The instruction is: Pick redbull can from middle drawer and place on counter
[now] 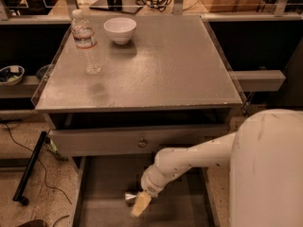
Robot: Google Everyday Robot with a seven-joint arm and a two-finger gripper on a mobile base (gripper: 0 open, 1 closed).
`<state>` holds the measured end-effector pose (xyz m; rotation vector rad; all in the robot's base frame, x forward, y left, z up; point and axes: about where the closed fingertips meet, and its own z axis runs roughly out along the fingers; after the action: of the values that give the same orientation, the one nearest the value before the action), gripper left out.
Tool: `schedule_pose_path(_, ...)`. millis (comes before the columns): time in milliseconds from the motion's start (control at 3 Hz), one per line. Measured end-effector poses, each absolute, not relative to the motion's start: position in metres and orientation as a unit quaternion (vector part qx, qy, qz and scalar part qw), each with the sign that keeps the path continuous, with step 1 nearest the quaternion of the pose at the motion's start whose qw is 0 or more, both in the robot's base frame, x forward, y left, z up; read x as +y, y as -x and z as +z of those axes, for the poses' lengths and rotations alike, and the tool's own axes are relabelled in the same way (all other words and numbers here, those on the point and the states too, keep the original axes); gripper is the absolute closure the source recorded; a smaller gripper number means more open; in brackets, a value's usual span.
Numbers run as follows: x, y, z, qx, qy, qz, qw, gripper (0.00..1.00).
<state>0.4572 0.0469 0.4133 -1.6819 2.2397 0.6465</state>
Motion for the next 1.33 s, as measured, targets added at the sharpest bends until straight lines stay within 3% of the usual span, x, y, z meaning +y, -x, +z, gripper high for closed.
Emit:
schedule_pose_path(667, 0.053, -0.462, 0.402, 0.777, 0.575, 0.216, 0.137, 0.0)
schedule_pose_path(1000, 0.018, -0.446, 0.385, 0.798, 0.55, 0.215, 0.118, 0.0)
schedule_pose_path(1333, 0.019, -0.446, 0.385, 0.797, 0.552, 0.215, 0.118, 0.0)
